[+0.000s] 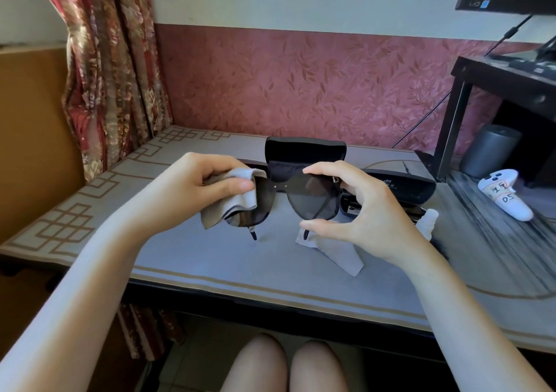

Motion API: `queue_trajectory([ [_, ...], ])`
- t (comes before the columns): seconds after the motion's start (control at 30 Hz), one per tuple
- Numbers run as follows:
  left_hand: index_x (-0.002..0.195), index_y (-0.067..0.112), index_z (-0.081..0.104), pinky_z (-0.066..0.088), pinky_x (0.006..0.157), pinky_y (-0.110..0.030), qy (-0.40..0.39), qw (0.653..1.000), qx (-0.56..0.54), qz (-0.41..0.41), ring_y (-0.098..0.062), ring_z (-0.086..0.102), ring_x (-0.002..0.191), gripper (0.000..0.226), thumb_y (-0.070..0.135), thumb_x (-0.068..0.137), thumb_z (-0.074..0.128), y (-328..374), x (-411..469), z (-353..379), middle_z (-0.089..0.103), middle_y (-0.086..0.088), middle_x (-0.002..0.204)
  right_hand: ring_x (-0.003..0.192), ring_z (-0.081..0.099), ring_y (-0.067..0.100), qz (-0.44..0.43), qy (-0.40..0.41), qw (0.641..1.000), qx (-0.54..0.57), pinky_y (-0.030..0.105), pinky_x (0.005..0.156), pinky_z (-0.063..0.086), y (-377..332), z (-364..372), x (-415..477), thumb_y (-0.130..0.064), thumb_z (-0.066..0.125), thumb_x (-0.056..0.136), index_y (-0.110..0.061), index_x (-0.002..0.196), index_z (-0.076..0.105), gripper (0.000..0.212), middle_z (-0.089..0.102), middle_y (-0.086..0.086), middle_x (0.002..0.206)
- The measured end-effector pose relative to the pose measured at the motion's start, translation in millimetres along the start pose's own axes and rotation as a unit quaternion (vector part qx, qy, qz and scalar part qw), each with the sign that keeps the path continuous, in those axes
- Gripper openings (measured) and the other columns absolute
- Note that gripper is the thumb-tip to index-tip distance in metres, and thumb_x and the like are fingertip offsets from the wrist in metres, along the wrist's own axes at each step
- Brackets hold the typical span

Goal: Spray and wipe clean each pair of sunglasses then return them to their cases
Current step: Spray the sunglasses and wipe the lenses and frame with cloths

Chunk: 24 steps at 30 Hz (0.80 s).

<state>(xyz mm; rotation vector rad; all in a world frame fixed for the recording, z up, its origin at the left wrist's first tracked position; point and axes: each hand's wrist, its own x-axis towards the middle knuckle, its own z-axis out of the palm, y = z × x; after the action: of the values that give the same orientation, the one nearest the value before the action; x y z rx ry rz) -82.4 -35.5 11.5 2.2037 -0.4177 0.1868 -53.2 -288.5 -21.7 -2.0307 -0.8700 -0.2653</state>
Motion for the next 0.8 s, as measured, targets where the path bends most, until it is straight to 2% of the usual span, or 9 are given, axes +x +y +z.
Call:
queue_trajectory([
  [0.1,0.101,0.037,0.067,0.048,0.077,-0.009,-0.021,1.000,-0.015,-0.011,0.005,0.064,0.091,0.039,0.041,0.063,0.074,-1,-4,-3,0.069,0.022,0.099,0.118,0.054,0.004,0.006,0.012,1.000,0.019,0.018,0.103,0.038,2,-1,-1,-0.026,0.086,0.069,-0.034,0.119,0.059,0.057,0.061,-0.020,0.119],
  [0.17,0.104,0.041,0.063,0.047,0.077,-0.008,-0.028,1.000,0.004,-0.012,0.008,0.061,0.096,0.050,0.042,0.056,0.080,0,-5,2,0.065,0.029,0.103,0.118,0.054,0.004,0.009,0.011,1.000,0.017,0.018,0.103,0.038,2,-1,-1,-0.023,0.086,0.070,-0.032,0.120,0.059,0.058,0.061,-0.018,0.119],
  [0.27,0.101,0.041,0.060,0.051,0.062,-0.017,-0.012,0.999,0.043,-0.019,0.002,0.061,0.086,0.051,0.042,0.056,0.084,3,-3,12,0.065,0.021,0.096,0.116,0.053,0.000,0.003,0.004,1.000,0.006,0.013,0.100,0.036,1,1,0,-0.020,0.086,0.070,-0.028,0.121,0.059,0.058,0.060,-0.020,0.119],
  [0.33,0.096,0.039,0.062,0.048,0.067,-0.019,0.006,0.999,0.042,-0.020,-0.002,0.061,0.083,0.044,0.046,0.057,0.082,5,-1,16,0.066,0.013,0.090,0.115,0.053,-0.002,-0.003,-0.002,1.000,0.001,0.011,0.099,0.035,0,3,1,-0.021,0.086,0.071,-0.026,0.121,0.059,0.058,0.059,-0.020,0.119],
  [0.43,0.087,0.036,0.063,0.045,0.067,-0.020,0.014,0.997,0.073,-0.005,-0.001,0.060,0.078,0.039,0.053,0.056,0.079,9,4,22,0.066,0.016,0.083,0.112,0.053,-0.004,-0.021,-0.001,1.000,-0.016,0.009,0.095,0.036,-1,5,2,-0.023,0.084,0.070,-0.022,0.122,0.059,0.057,0.059,-0.018,0.117],
  [0.6,0.080,0.029,0.068,0.053,0.065,-0.040,0.021,0.999,0.034,-0.003,-0.023,0.066,0.070,0.033,0.056,0.063,0.068,13,9,24,0.070,-0.005,0.074,0.114,0.053,-0.003,-0.018,0.002,1.000,-0.020,0.010,0.098,0.035,-1,3,1,-0.022,0.086,0.071,-0.023,0.122,0.059,0.057,0.059,-0.018,0.119],
  [0.67,0.082,0.027,0.071,0.051,0.063,-0.026,0.021,1.000,0.012,-0.004,-0.014,0.066,0.070,0.029,0.052,0.068,0.064,12,10,23,0.072,-0.001,0.075,0.115,0.052,-0.003,-0.010,-0.001,1.000,-0.019,0.009,0.098,0.035,-1,2,1,-0.022,0.086,0.071,-0.024,0.122,0.059,0.057,0.059,-0.020,0.119],
  [0.73,0.087,0.031,0.071,0.044,0.064,-0.010,0.016,1.000,0.016,0.000,0.002,0.062,0.072,0.019,0.044,0.076,0.063,10,8,19,0.072,0.012,0.082,0.116,0.052,-0.002,0.001,-0.001,1.000,-0.010,0.010,0.098,0.035,1,0,-1,-0.023,0.086,0.071,-0.026,0.122,0.059,0.057,0.059,-0.021,0.118],
  [0.8,0.094,0.036,0.069,0.043,0.070,-0.006,0.011,1.000,0.013,-0.002,0.008,0.063,0.081,0.013,0.034,0.082,0.064,5,4,13,0.071,0.024,0.089,0.115,0.054,0.002,0.010,0.008,1.000,0.005,0.016,0.099,0.038,3,-2,-3,-0.024,0.086,0.071,-0.028,0.120,0.060,0.056,0.060,-0.020,0.116],
])
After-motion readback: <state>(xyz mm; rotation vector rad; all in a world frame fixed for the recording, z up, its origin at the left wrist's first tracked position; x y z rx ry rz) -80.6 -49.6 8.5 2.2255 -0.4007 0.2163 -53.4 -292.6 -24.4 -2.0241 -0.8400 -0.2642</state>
